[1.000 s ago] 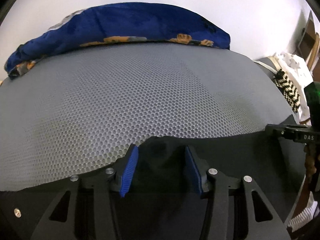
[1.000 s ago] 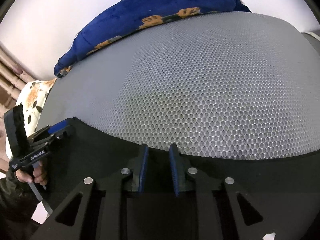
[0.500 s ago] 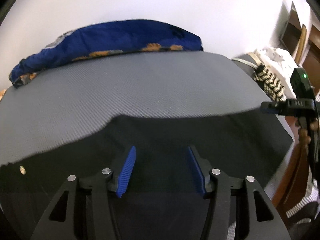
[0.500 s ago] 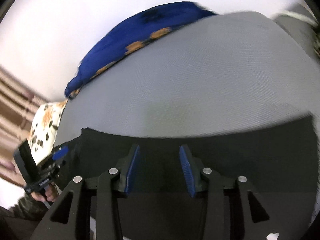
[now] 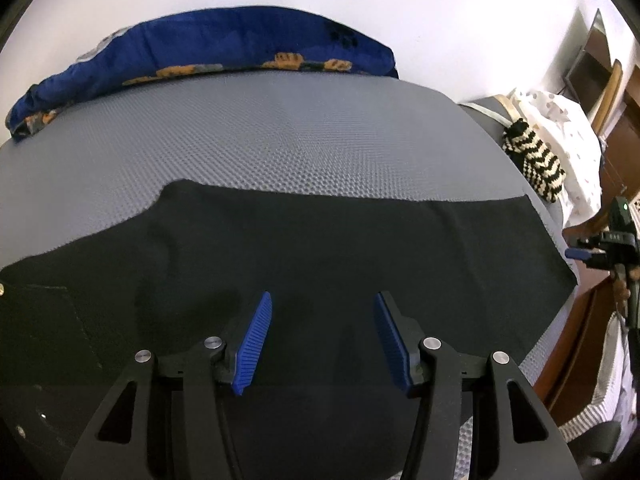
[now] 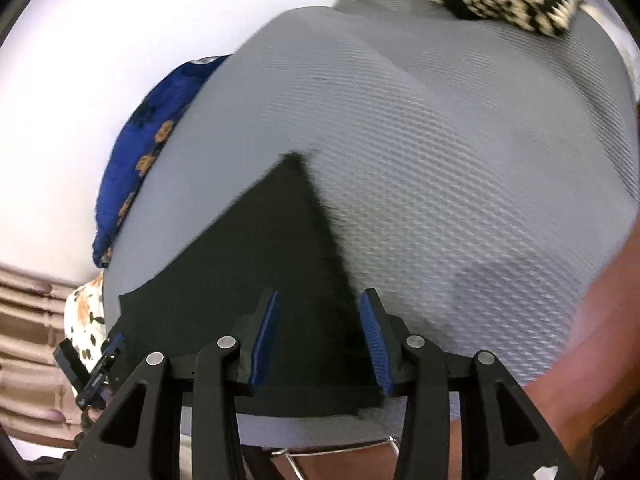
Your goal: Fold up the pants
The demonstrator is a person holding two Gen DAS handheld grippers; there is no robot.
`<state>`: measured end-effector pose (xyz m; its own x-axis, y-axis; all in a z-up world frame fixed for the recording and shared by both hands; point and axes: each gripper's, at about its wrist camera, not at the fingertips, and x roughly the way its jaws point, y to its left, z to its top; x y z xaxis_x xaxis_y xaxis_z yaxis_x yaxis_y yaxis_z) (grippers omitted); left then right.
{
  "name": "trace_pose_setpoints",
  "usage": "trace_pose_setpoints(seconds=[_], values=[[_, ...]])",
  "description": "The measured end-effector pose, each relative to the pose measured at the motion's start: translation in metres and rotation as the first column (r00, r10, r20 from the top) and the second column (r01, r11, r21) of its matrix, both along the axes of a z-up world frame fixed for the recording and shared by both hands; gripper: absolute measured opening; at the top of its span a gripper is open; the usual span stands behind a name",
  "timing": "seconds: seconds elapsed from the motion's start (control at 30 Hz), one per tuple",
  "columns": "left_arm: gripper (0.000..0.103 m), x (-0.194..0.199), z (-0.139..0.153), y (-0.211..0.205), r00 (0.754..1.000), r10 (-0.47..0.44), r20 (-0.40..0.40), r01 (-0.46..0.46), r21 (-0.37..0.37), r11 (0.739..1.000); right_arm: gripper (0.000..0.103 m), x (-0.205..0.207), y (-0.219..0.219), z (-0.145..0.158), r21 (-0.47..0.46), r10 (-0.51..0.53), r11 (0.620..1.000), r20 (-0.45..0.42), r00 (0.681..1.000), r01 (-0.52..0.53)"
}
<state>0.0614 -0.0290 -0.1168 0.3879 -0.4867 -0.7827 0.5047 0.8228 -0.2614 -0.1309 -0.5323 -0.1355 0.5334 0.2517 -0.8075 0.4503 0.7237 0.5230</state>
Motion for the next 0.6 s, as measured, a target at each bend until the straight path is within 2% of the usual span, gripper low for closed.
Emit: trace_pose_setpoints(seconds=[0.17, 0.37, 0.43, 0.53, 0.6], values=[[0.054, -0.002, -0.004, -0.007, 1.0, -0.006, -0.009, 0.006, 0.023, 1.0, 0.039, -0.004, 0.002, -0.012, 0.054, 0.052, 0.997, 0.013, 0.999, -0.053], [0.054, -0.002, -0.013, -0.009, 1.0, 0.001, -0.026, 0.0, 0.04, 0.999, 0.034, -0.001, 0.013, -0.021, 0.122, 0.149, 0.98, 0.077, 0.986, -0.157], [0.054, -0.002, -0.017, -0.01, 0.999, 0.004, -0.038, -0.002, 0.042, 0.999, 0.029, -0.002, 0.015, -0.027, 0.163, 0.15, 0.973, 0.098, 0.984, -0.165], [0.054, -0.003, -0.024, -0.011, 0.999, 0.005, -0.04, -0.003, 0.048, 0.999, 0.015, 0.001, 0.02, -0.033, 0.185, 0.12, 0.973, 0.119, 0.986, -0.141], [0.056, -0.006, -0.025, -0.014, 1.0, -0.006, -0.012, 0.007, 0.058, 0.998, 0.013, 0.001, 0.024, -0.032, 0.172, 0.094, 0.978, 0.13, 0.987, -0.116]])
